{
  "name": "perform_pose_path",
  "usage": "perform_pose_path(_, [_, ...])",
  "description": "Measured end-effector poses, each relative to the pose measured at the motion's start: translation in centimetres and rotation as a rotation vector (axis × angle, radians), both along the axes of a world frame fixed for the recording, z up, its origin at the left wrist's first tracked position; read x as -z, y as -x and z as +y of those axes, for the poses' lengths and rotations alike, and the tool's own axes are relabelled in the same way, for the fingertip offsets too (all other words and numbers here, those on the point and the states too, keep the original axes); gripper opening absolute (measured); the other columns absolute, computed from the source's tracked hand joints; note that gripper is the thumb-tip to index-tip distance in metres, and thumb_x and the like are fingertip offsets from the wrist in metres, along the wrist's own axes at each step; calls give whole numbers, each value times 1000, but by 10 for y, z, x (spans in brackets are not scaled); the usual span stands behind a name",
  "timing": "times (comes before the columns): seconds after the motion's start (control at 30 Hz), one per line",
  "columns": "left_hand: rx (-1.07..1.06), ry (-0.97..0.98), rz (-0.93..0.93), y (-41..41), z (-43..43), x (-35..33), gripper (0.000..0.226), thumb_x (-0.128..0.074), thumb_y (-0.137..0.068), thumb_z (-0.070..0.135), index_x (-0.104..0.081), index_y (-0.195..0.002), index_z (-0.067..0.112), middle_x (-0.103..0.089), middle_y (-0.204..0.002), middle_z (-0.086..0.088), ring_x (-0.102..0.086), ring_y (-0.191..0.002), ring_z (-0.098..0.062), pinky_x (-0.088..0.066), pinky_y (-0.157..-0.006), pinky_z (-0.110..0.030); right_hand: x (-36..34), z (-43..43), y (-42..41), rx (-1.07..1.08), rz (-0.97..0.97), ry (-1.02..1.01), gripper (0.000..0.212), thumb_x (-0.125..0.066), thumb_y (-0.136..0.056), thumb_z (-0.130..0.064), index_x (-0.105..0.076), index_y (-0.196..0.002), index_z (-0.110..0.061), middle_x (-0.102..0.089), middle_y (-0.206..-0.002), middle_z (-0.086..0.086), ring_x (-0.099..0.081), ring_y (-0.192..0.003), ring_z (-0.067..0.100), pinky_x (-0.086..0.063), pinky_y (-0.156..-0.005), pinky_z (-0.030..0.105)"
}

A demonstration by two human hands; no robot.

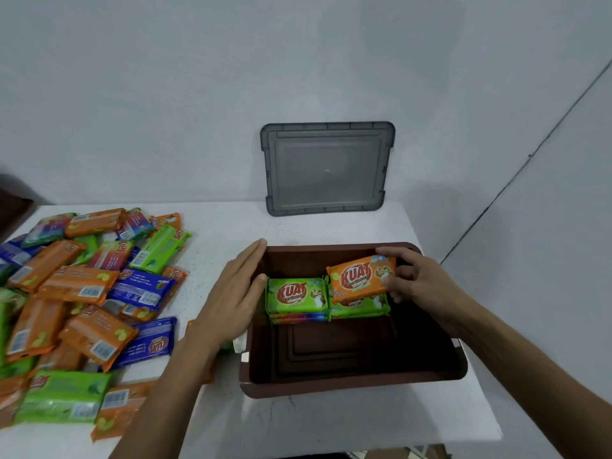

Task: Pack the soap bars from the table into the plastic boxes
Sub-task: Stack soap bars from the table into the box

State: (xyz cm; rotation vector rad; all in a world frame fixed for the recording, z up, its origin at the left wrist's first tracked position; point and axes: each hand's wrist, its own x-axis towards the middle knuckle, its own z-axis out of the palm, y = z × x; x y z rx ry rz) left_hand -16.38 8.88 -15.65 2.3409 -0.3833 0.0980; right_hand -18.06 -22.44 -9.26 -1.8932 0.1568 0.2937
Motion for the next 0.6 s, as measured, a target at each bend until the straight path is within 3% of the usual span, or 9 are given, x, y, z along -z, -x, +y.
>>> perform_pose_path(0.2, [-16, 13, 16, 0, -1, 2, 58, -31, -96, 44, -21, -151, 32, -20, -157, 16, -17, -142, 4, -14, -114, -16, 19, 6, -7, -31, 48, 207, 46, -57, -94, -3, -48, -132, -28, -63, -107, 6, -66, -88, 15, -52, -58, 16])
perform_pose_path(0.3, [-21, 30, 18, 0, 0, 3, 57, -32, -96, 44, -22, -151, 34, -21, -157, 17, -18, -143, 3, -19, -117, -25, 28, 6, -9, -81, 31, 417, 50, -57, -94, -7, -43, -138, -25, -60, -122, 5, -61, -104, 19, -56, -81, 29])
perform_pose_path(0.37, [-22, 27, 15, 0, 1, 4, 56, -32, -96, 44, -22, -151, 35, -22, -157, 17, -18, -143, 3, -20, -117, -28, 29, 8, -6, -138, 1, 578, 50, -54, -96, -10, -40, -142, -20, -57, -129, 7, -59, -111, 21, -50, -88, 27])
perform_pose_path(0.6, [-27, 25, 24, 0, 0, 4, 56, -32, -96, 45, -22, -151, 35, -22, -156, 18, -18, -143, 3, -19, -117, -27, 37, 18, -2, -215, -71, 749, 37, -48, -98, -12, -46, -136, -10, -61, -124, 14, -63, -105, 29, -55, -88, 37])
